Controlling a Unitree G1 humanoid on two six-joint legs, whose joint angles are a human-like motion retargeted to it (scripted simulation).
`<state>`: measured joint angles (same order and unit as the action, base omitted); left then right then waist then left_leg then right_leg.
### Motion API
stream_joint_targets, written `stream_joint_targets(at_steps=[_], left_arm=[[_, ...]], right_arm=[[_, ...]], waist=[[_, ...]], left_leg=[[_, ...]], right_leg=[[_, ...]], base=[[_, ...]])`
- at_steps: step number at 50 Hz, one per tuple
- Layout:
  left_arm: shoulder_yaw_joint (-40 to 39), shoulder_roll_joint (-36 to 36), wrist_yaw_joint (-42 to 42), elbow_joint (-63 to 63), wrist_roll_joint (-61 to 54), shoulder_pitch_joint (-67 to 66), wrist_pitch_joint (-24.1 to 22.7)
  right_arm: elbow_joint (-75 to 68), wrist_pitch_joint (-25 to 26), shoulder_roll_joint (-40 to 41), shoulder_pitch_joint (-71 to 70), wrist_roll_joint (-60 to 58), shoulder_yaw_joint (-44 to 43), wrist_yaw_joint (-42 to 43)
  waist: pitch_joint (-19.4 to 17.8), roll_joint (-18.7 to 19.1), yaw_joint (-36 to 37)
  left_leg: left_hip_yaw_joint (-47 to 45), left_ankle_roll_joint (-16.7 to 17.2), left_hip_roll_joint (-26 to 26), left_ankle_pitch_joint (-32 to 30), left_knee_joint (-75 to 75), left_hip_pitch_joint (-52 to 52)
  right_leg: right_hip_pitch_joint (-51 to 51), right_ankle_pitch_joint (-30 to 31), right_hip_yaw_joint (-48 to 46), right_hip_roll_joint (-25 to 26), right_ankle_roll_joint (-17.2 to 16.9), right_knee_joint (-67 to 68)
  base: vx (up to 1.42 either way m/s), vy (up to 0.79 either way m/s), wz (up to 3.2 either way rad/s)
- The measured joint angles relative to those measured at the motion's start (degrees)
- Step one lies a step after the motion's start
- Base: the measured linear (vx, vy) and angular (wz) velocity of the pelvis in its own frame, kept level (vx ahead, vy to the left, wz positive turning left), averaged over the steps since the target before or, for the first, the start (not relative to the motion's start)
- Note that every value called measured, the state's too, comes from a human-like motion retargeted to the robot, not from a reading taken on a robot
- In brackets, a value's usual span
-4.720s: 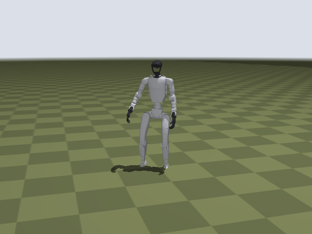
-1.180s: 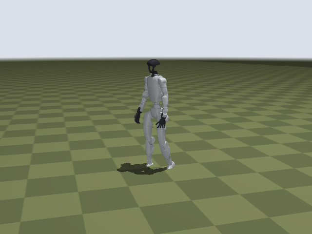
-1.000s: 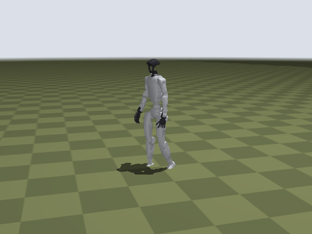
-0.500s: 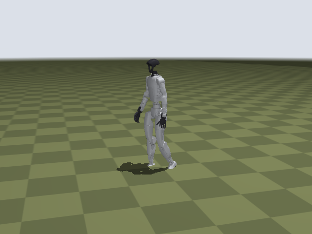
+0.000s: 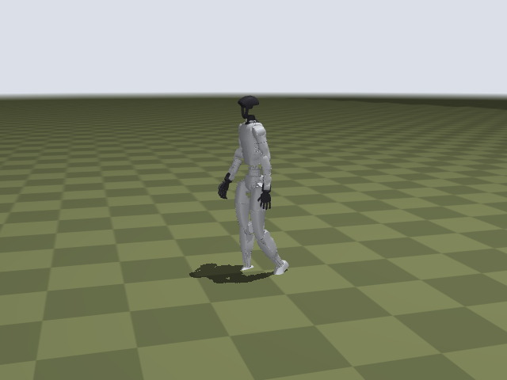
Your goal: Sport exercise
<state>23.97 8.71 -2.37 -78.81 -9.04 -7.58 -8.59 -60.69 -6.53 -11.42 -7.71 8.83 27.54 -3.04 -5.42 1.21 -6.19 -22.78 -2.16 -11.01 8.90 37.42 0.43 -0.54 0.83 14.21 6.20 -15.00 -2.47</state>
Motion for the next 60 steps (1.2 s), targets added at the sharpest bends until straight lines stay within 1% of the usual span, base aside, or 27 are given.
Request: stream_joint_targets(at_steps=[23, 25, 30, 32, 35, 40, 45, 60], left_arm=[[-1.35, -0.38, 2.57, -0.8, 0.9, -1.75, 0.12], [-1.45, -0.47, 2.74, -0.81, 1.04, -1.69, 0.16], [-1.89, -0.45, 3.26, -0.91, 1.23, -2.21, 0.19], [-2.02, -0.5, 3.43, -0.86, 1.35, -2.16, 0.22], [-2.32, -0.43, 3.71, -0.86, 1.38, -2.48, 0.24], [-2.84, -0.41, 3.99, -0.71, 1.43, -2.53, 0.33], [-3.46, -0.31, 4.22, -0.68, 1.29, -2.81, 0.43], [-5.47, 0.27, 4.82, -0.13, 0.33, -2.73, 0.87]], right_arm=[[-0.03, 0.38, 1.09, -1.1, -3.87, 1.67, -0.25], [0.1, 0.44, 0.94, -1.38, -4.48, 1.76, -0.33], [0.39, 0.39, 1.16, -1.29, -5.69, 2.5, -0.38], [0.6, 0.39, 1.01, -1.5, -6.29, 2.64, -0.42], [0.85, 0.33, 1.11, -1.4, -7.09, 3.22, -0.48], [1.33, 0.37, 0.85, -1.67, -8.4, 3.86, -0.7], [1.58, 0.44, 0.96, -1.58, -9.32, 4.65, -0.96], [2.04, 1.03, 1.02, -2.1, -11.23, 6.46, -2.46]], waist=[[-0.84, 0.74, -0.3], [-0.63, 0.44, -0.3], [-1.0, 0.72, -0.47], [-0.87, 0.5, -0.45], [-1.15, 0.73, -0.52], [-1.13, 0.47, -0.49], [-1.45, 0.63, -0.6], [-1.95, 0.41, -0.49]], left_leg=[[-0.53, 0.67, -3.59, -0.56, 5.35, -0.8], [-0.3, 0.84, -2.87, -0.72, 4.99, -0.83], [-0.64, 0.83, -4.25, -1.06, 6.57, -0.98], [-0.41, 1.04, -3.73, -1.15, 6.43, -1.07], [-0.64, 0.97, -4.72, -1.33, 7.51, -1.2], [-0.33, 1.36, -4.41, -1.47, 8.01, -1.5], [-0.51, 1.33, -5.46, -1.6, 9.27, -1.76], [0.32, 2.04, -6.23, -1.84, 11.51, -2.54]], right_leg=[[-0.54, 0.47, 1.52, 2.93, 0.0, -0.14], [-0.29, 0.04, 1.36, 2.43, 0.0, 0.04], [-0.7, 0.53, 1.91, 3.4, 0.0, -0.15], [-0.52, 0.16, 1.78, 3.02, 0.0, 0.0], [-0.81, 0.52, 2.16, 3.71, 0.0, -0.15], [-0.65, -0.02, 2.13, 3.37, 0.0, 0.02], [-0.92, 0.17, 2.5, 3.99, 0.0, -0.11], [-1.18, -0.36, 2.75, 4.23, 0.0, 0.01]], base=[[0.0, 0.0, 0.0], [0.0, 0.0, 0.0], [0.0, 0.0, 0.0], [0.0, 0.0, 0.0], [0.0, 0.0, 0.0], [0.0, 0.0, 0.0], [0.0, 0.0, 0.0], [0.0, 0.0, 0.0]])
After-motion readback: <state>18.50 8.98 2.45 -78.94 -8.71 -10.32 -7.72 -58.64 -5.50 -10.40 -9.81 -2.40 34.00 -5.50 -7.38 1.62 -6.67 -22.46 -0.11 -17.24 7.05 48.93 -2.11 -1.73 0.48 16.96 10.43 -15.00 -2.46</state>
